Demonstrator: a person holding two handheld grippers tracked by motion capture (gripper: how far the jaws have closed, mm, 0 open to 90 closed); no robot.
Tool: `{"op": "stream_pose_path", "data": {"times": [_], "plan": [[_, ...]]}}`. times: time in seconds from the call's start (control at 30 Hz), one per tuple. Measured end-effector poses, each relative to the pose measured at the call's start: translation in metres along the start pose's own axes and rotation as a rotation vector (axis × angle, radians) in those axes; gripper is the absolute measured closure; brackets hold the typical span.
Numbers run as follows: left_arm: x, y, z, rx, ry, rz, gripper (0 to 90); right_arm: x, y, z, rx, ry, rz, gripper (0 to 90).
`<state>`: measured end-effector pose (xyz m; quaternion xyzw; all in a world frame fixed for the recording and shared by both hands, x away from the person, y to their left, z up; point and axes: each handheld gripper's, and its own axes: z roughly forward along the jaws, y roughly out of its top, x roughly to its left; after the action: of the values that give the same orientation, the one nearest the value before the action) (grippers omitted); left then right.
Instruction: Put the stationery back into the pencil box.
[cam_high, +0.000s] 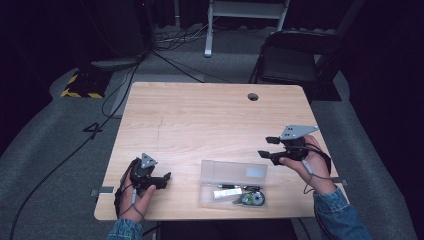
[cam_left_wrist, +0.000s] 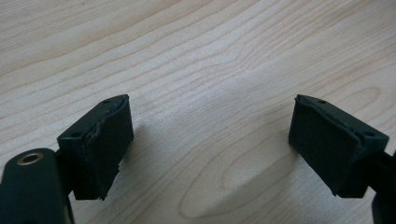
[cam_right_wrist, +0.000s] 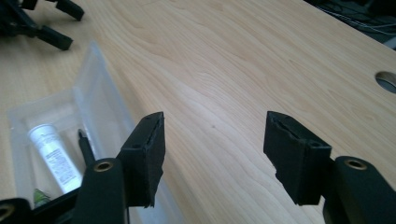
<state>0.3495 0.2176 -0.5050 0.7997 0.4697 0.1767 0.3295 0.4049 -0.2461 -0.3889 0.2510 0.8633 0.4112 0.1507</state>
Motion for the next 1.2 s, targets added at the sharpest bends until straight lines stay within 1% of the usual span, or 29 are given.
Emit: {"op": "stream_pose_path", "data": {"times": [0.1, 0.13, 0.2, 0.23, 0.3, 0.37, 0.5, 0.57, 0.63, 0.8, 0.9, 0.97, 1.0, 1.03, 1.2], "plan": [[0.001, 0.0, 0.0, 0.002, 0.002, -0.008, 14.3, -0.009, -0.006, -0.002, 0.005, -0.019, 0.024, 37.5], [0.002, 0.0, 0.0, 0.001, 0.006, -0.004, 14.3, -0.011, -0.008, -0.003, 0.006, -0.025, 0.029, 37.1], [0.003, 0.0, 0.0, -0.002, 0.001, 0.003, 14.3, -0.017, -0.013, -0.005, 0.011, -0.041, 0.047, 36.7], [0.004, 0.0, 0.0, -0.004, 0.002, 0.0, 14.2, -0.021, -0.016, -0.006, 0.012, -0.047, 0.055, 36.6], [0.005, 0.0, 0.0, 0.002, -0.001, 0.004, 14.3, -0.027, -0.022, -0.008, 0.01, -0.064, 0.079, 35.9], [0.006, 0.0, 0.0, -0.002, -0.001, -0.004, 14.3, -0.033, -0.027, -0.009, 0.007, -0.082, 0.097, 35.3], [0.009, 0.001, 0.0, 0.0, -0.002, -0.005, 14.2, -0.042, -0.038, -0.008, 0.015, -0.106, 0.125, 35.1], [0.01, 0.001, 0.0, -0.002, 0.004, 0.002, 14.2, -0.047, -0.045, -0.008, 0.018, -0.117, 0.139, 35.1], [0.01, 0.001, 0.0, 0.002, 0.004, -0.004, 14.2, -0.051, -0.051, -0.007, 0.029, -0.133, 0.154, 34.9], [0.01, 0.001, 0.0, 0.002, 0.004, -0.004, 14.2, -0.063, -0.072, -0.001, 0.045, -0.171, 0.188, 34.7], [0.01, 0.001, 0.0, 0.002, 0.004, -0.004, 14.2, -0.067, -0.084, 0.002, 0.056, -0.187, 0.197, 34.6], [0.01, 0.001, 0.0, 0.002, 0.004, -0.004, 14.2, -0.067, -0.086, 0.002, 0.059, -0.193, 0.202, 34.6], [0.01, 0.001, 0.0, 0.002, 0.004, -0.004, 14.2, -0.069, -0.095, 0.003, 0.065, -0.207, 0.204, 34.6], [0.01, 0.001, 0.0, 0.002, 0.004, -0.004, 14.2, -0.069, -0.095, 0.003, 0.065, -0.207, 0.204, 34.6], [0.01, 0.001, 0.0, 0.002, 0.004, -0.003, 14.2, -0.069, -0.11, 0.008, 0.08, -0.217, 0.211, 34.3]]}}
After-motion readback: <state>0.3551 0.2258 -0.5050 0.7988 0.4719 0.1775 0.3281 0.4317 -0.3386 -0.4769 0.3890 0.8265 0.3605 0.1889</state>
